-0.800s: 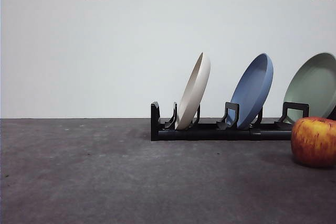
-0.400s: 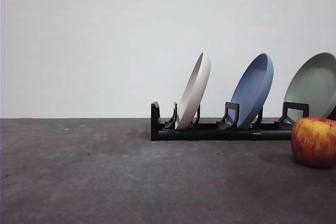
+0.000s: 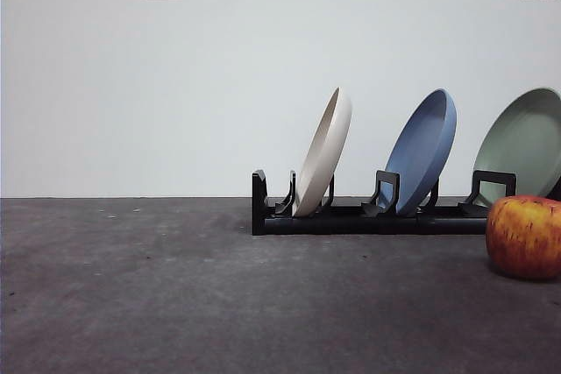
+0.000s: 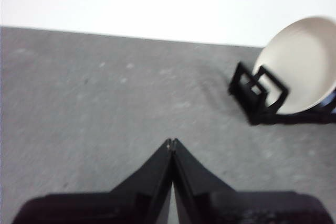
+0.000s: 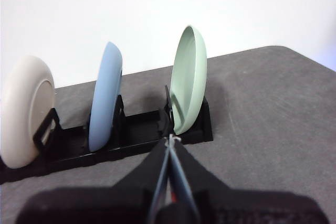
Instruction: Take the yellow plate from the plate rack,put the plate on the table,take the apple from the table,put the apple in the plate
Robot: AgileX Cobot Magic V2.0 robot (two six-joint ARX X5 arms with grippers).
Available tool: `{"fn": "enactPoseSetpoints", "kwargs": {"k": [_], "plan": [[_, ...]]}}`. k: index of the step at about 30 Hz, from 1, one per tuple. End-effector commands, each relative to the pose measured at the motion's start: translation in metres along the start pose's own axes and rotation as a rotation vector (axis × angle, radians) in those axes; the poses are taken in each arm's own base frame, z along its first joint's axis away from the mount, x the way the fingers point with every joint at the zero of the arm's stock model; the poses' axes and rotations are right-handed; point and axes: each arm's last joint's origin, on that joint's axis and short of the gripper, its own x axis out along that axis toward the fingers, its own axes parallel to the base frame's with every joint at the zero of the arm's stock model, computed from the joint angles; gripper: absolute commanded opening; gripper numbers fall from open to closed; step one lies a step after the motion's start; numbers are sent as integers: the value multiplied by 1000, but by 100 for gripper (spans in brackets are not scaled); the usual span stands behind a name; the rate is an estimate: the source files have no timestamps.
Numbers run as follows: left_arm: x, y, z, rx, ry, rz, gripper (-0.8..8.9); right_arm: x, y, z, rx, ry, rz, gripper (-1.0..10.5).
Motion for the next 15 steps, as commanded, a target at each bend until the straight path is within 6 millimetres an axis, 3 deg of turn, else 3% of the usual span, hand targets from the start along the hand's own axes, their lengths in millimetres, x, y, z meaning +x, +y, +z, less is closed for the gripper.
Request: {"fn": "enactPoseSetpoints", "kwargs": {"k": [1, 15], "plan": [[-3, -3, 16, -8, -11, -21, -6, -3, 3, 16, 24, 8, 21, -9], [-20, -24, 96, -11, 113, -210, -6, -16, 20, 99, -122, 302, 185, -8]]}}
